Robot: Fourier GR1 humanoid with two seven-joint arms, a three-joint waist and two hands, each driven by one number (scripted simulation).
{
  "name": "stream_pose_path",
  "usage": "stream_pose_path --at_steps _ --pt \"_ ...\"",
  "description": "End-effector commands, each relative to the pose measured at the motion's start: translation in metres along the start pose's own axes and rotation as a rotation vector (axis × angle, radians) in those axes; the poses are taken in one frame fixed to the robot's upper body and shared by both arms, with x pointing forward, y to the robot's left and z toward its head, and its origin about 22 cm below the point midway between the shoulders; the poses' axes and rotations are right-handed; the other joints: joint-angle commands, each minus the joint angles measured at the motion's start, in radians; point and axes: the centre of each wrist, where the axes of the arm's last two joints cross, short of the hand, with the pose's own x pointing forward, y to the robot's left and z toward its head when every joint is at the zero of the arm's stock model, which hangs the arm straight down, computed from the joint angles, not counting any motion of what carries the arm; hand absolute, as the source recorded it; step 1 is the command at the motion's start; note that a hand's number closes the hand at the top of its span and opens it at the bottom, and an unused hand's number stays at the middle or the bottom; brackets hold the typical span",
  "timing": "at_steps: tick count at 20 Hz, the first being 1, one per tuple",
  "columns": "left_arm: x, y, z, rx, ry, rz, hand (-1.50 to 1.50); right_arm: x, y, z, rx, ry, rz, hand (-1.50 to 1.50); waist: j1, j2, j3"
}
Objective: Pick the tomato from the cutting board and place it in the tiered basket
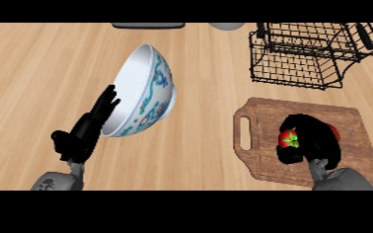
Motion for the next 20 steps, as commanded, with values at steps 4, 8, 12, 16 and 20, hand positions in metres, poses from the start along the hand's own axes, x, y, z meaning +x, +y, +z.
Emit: stream_pose_path --at_steps 4,8,12,16,20 --pt "0.014 -0.030 -0.017 -0.023 -0.008 0.034 0.00 0.022 -0.005 0.003 -0.017 -0.032 0.006 1.50 -0.007 0.008 -0.001" --pt "0.000 -0.010 -0.003 -0.023 0.004 0.026 0.00 -0.121 -0.083 -0.045 -0.062 -0.090 0.089 1.50 -0.029 0.018 0.004" --pt "0.001 -0.012 0.004 -0.029 -0.026 0.052 0.00 -0.180 -0.140 -0.054 -0.113 -0.099 0.099 1.50 -0.014 0.023 0.008" --pt "0.006 -0.007 -0.004 -0.034 -0.036 0.029 0.00 -0.238 -0.166 -0.058 -0.203 -0.136 0.064 1.50 -0.001 0.028 0.008" --pt "0.002 -0.018 -0.005 -0.048 -0.007 0.039 0.00 -0.249 -0.196 -0.063 -0.269 -0.310 -0.250 1.50 0.005 0.022 0.006"
